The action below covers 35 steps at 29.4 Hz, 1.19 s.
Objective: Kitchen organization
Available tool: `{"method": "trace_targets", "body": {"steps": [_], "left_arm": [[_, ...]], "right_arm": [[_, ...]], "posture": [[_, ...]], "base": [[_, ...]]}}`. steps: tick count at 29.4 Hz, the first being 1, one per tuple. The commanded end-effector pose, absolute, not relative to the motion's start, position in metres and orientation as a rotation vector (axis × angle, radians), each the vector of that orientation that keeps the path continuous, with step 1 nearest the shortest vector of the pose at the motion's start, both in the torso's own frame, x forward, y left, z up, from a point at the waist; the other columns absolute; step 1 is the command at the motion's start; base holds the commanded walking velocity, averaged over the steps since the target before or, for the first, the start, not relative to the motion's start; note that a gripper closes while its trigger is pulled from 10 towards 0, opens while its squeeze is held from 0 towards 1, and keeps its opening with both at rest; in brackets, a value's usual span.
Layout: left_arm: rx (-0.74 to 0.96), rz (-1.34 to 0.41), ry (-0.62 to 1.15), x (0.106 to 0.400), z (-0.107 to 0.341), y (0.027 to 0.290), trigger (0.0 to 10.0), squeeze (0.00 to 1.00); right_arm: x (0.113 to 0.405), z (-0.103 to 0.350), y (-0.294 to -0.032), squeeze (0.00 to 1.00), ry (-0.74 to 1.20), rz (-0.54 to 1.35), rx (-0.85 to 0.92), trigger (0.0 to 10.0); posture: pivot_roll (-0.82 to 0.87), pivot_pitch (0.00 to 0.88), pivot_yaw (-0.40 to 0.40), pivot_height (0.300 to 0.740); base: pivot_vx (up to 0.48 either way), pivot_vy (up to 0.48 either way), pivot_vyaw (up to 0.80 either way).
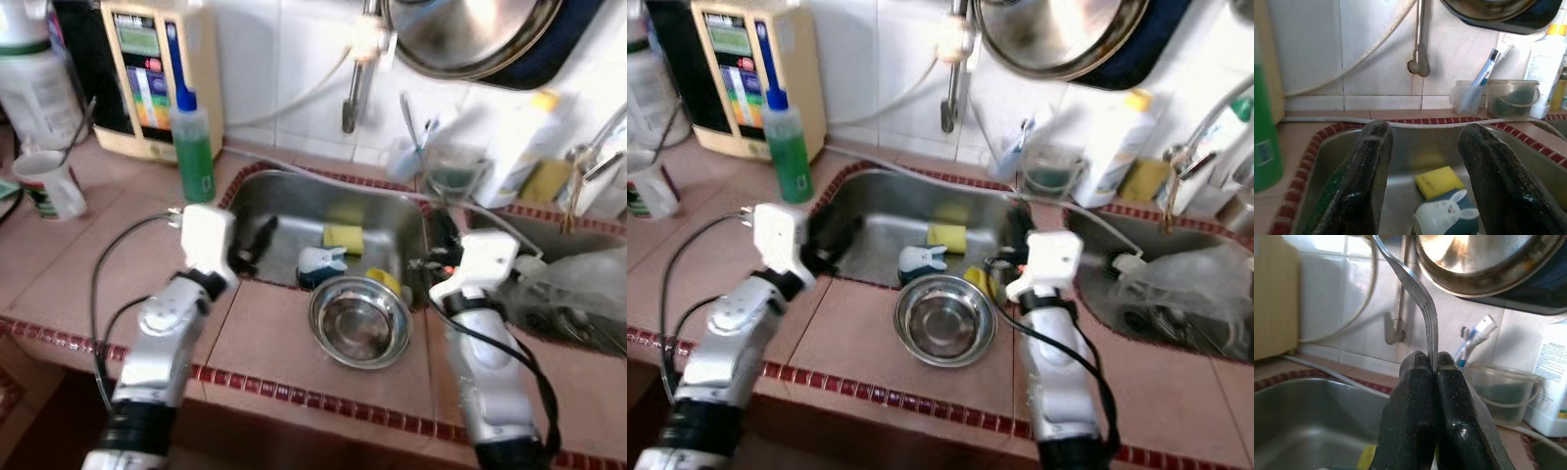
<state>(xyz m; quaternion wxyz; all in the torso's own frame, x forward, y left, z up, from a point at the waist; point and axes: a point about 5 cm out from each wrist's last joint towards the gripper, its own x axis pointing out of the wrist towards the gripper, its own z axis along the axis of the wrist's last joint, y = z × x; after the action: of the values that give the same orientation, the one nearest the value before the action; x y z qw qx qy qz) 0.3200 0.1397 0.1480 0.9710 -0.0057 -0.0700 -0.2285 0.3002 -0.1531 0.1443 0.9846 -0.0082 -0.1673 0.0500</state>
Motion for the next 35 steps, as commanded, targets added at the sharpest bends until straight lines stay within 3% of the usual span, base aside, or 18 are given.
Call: {"method": "trace_targets", "body": {"steps": [1,8,24,35], "left_arm": [[-0.019,-0.503,-0.149,0.320,0.151,0.127,10.0,0.00],[-0.026,-0.543,-0.159,0.316,0.154,0.122,10.0,0.00],[0.109,-0.761,-0.138,0.292,0.163,0.104,10.0,0.00],[0.134,-0.923,-0.114,0.265,0.172,0.094,10.0,0.00]], "right_arm": [[0.300,0.149,-0.166,0.00,-0.349,0.066,-0.031,10.0],[0.306,0.148,-0.168,0.00,-0.309,0.066,-0.015,10.0],[0.340,0.147,-0.213,0.00,-0.035,-0.056,-0.080,10.0],[0.357,0.151,-0.212,0.00,0.046,0.089,-0.070,10.0]], "posture": [[0.08,0.000,-0.085,0.740],[0.08,0.000,-0.080,0.740],[0.07,0.004,-0.047,0.740],[0.08,0.136,-0.058,0.740]], "base": [[0.319,0.000,0.00],[0.000,0.000,0.00],[0.000,0.000,0.00],[0.000,0.000,0.00]]}}
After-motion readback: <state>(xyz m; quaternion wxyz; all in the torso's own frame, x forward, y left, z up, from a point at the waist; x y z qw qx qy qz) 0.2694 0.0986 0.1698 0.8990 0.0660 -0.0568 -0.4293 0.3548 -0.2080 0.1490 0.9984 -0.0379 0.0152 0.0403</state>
